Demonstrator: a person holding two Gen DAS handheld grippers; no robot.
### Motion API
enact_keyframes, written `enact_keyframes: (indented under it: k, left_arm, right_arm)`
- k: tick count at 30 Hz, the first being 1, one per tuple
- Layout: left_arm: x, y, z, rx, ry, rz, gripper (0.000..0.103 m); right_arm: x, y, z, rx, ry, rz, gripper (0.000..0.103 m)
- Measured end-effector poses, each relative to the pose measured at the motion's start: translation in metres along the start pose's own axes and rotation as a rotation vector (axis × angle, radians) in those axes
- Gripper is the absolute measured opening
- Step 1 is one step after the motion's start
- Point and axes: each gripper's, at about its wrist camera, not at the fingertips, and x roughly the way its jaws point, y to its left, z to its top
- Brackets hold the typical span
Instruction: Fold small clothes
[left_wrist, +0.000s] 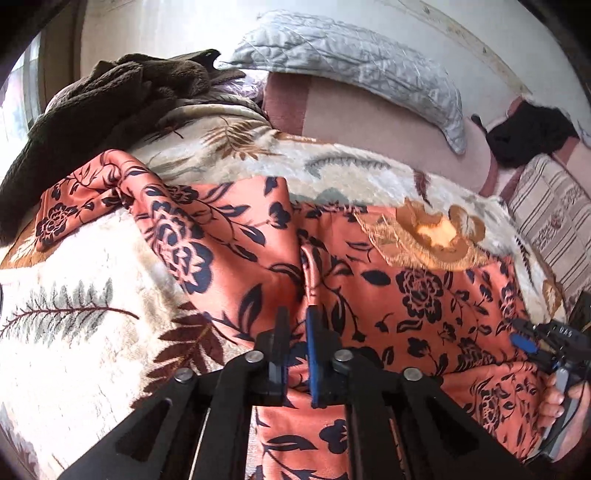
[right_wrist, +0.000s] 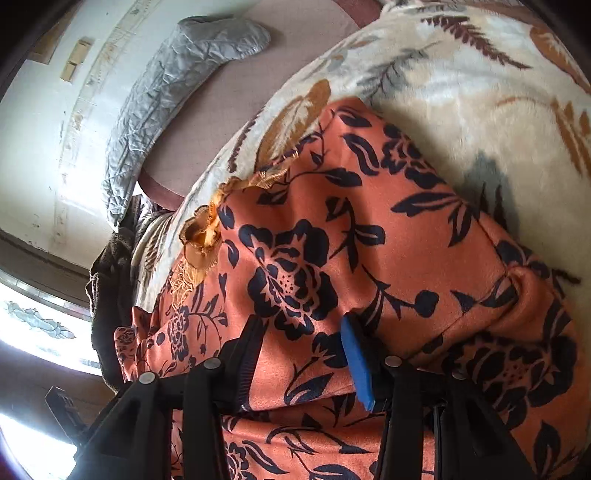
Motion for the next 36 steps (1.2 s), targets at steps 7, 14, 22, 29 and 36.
enact_keyframes:
  k: [7, 14, 22, 29, 36]
  left_arm:
    - [-0.069, 0.121, 0.012, -0.469, -0.291, 0.072, 0.083]
    - [-0.038, 0.209, 0.055, -0.767, -0.186, 0.073, 0.086]
    - [0.03, 0.259, 0.049, -1.046, -0.037, 0.028, 0.085]
    - [0.043, 0.279, 0.043, -1.096, -0.148, 0.084, 0.04]
    - [0.035, 0.28, 0.052, -0.99, -0.158, 0.137, 0.006]
  right_arm:
    - [-0.038, 0.008, 0.0, -0.075, -0.155, 0.031, 0.053]
    - [-0.044, 0.008, 0.006, -0.111, -0.145, 0.015, 0.053]
    - [-0.038, 0.017, 0.009, -0.204, -0.145, -0.035, 0.053]
    - [-0.033, 0.014, 0.015, -0.204, -0.152, -0.059, 0.053]
    - [-0.03, 0.02, 0.015, -0.213, -0.173, -0.064, 0.053]
